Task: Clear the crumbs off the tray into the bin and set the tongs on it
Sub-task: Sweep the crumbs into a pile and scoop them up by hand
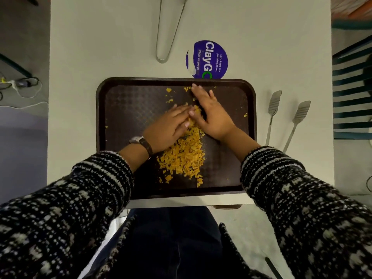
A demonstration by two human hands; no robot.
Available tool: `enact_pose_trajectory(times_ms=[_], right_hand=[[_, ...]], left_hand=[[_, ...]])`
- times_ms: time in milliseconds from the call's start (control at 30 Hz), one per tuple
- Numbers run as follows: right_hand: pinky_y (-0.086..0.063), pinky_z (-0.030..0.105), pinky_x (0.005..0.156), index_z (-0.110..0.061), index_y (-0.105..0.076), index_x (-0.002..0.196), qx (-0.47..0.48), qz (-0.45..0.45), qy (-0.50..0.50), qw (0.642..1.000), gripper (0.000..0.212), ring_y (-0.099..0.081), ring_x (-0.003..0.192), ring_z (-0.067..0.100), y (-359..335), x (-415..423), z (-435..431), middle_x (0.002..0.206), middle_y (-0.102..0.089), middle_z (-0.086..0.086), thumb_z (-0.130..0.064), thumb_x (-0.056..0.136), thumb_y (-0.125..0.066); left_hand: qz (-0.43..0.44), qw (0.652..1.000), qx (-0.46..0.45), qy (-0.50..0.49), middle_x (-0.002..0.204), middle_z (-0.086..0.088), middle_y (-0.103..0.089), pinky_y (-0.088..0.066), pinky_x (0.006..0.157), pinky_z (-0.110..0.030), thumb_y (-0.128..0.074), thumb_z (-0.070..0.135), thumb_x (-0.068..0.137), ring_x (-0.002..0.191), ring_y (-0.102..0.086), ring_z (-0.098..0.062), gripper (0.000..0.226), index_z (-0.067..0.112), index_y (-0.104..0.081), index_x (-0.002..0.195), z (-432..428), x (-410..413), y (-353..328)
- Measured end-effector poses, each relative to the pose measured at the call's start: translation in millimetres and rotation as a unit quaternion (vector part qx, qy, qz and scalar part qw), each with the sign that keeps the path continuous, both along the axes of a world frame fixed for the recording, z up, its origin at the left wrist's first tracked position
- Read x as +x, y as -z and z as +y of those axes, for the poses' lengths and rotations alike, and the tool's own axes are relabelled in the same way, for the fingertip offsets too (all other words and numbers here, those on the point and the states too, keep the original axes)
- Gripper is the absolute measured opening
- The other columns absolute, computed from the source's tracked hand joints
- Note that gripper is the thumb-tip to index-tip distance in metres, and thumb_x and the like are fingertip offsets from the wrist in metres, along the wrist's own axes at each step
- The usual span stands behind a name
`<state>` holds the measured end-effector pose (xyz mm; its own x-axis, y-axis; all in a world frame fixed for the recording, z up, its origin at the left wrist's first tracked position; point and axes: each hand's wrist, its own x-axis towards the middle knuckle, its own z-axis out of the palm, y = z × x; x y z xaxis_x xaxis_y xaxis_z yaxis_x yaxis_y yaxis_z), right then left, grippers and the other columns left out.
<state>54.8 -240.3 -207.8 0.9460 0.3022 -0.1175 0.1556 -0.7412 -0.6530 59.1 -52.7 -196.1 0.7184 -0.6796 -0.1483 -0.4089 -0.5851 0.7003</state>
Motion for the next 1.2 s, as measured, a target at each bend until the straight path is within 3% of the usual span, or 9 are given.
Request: enact_pose_trajectory(times_ms=[100, 200, 367, 533, 633, 800, 933, 1033, 1200], right_hand=[[-0.009, 0.041, 0.120, -0.002, -0.028, 0.145, 0.013, 0.013, -0.033, 0.999, 0.068, -0.023, 0.143, 0.025, -2.3, -9.3, 7.3, 0.151, -0.033, 0.016, -0.043, 0.092, -0.042], [-0.014, 0.034, 0.119, -0.001, -0.034, 0.142, 0.048, 0.012, -0.036, 0.998, 0.064, -0.032, 0.140, 0.024, -8.8, -20.6, 10.5, 0.145, -0.041, 0.018, -0.041, 0.092, -0.041], [-0.015, 0.036, 0.119, 0.001, -0.039, 0.139, 0.067, -0.014, 0.002, 0.998, 0.059, -0.031, 0.140, 0.024, -8.4, -4.3, 7.7, 0.144, -0.044, 0.017, -0.037, 0.093, -0.043], [-0.012, 0.040, 0.119, -0.002, -0.042, 0.138, 0.040, -0.007, -0.021, 0.999, 0.061, -0.029, 0.141, 0.025, -1.9, 12.9, 14.4, 0.146, -0.041, 0.015, -0.040, 0.091, -0.044], [-0.012, 0.039, 0.119, -0.001, -0.044, 0.137, 0.051, 0.000, -0.025, 0.998, 0.059, -0.031, 0.140, 0.025, -0.6, 3.6, 18.4, 0.145, -0.042, 0.017, -0.039, 0.091, -0.045], [-0.033, 0.037, 0.113, 0.000, -0.057, 0.125, 0.121, 0.000, 0.017, 0.992, 0.050, -0.056, 0.121, 0.025, -7.1, -17.2, 20.5, 0.125, -0.061, 0.018, -0.035, 0.091, -0.046], [-0.026, 0.038, 0.116, 0.001, -0.057, 0.124, 0.126, -0.043, 0.102, 0.986, 0.046, -0.048, 0.129, 0.025, -10.2, -14.5, 7.2, 0.130, -0.058, 0.017, -0.030, 0.092, -0.046], [-0.019, 0.036, 0.117, 0.000, -0.055, 0.128, 0.094, -0.039, 0.105, 0.989, 0.048, -0.041, 0.135, 0.026, -8.5, -4.4, -2.5, 0.134, -0.054, 0.017, -0.031, 0.092, -0.045], [-0.012, 0.037, 0.117, -0.003, -0.054, 0.130, 0.062, -0.022, 0.057, 0.996, 0.051, -0.035, 0.138, 0.027, 2.0, 2.4, 1.8, 0.141, -0.047, 0.017, -0.034, 0.091, -0.045]], left_hand=[[0.001, 0.995, -0.031, -0.090, 0.150, -0.011, -0.032, -0.011, 0.114, -0.022, -0.037, 0.024, 0.097, 0.136, -0.019, -0.009, 0.048, 0.008, -0.030, 0.142, 7.8, 0.9, -4.7], [0.017, 0.988, -0.002, -0.156, 0.155, -0.005, -0.024, -0.016, 0.117, -0.034, -0.034, 0.031, 0.097, 0.144, -0.016, -0.022, 0.052, 0.014, -0.026, 0.145, 15.7, 16.4, 4.9], [-0.017, 0.993, 0.054, -0.103, 0.156, -0.008, -0.016, 0.000, 0.119, -0.033, -0.029, 0.035, 0.095, 0.145, -0.010, -0.019, 0.057, 0.009, -0.022, 0.145, 15.9, 21.8, 16.8], [0.023, 0.999, 0.010, -0.040, 0.152, -0.012, -0.028, -0.013, 0.117, -0.030, -0.030, 0.030, 0.096, 0.140, -0.017, -0.014, 0.053, 0.008, -0.025, 0.144, 12.1, -10.2, 6.1], [0.034, 0.994, -0.038, -0.097, 0.149, -0.012, -0.035, -0.023, 0.113, -0.028, -0.035, 0.024, 0.096, 0.136, -0.025, -0.013, 0.049, 0.008, -0.032, 0.142, 18.1, -23.2, -0.5], [0.032, 0.980, -0.084, -0.175, 0.148, -0.007, -0.038, -0.024, 0.113, -0.023, -0.039, 0.021, 0.095, 0.137, -0.034, -0.016, 0.046, 0.009, -0.038, 0.139, 16.6, -6.3, -0.6], [0.022, 0.995, 0.007, -0.102, 0.156, -0.005, -0.019, -0.011, 0.119, -0.033, -0.035, 0.031, 0.096, 0.145, -0.014, -0.017, 0.054, 0.011, -0.023, 0.145, -0.8, 17.6, 10.2], [-0.023, 0.996, 0.081, -0.039, 0.157, -0.009, -0.013, 0.003, 0.118, -0.034, -0.025, 0.043, 0.094, 0.146, -0.006, -0.020, 0.063, 0.008, -0.018, 0.146, -9.0, 21.8, 16.1], [0.029, 0.999, 0.019, 0.019, 0.155, -0.007, -0.015, -0.001, 0.117, -0.025, -0.025, 0.038, 0.096, 0.142, -0.008, -0.011, 0.058, 0.009, -0.017, 0.146, -1.1, -12.4, 1.0]])
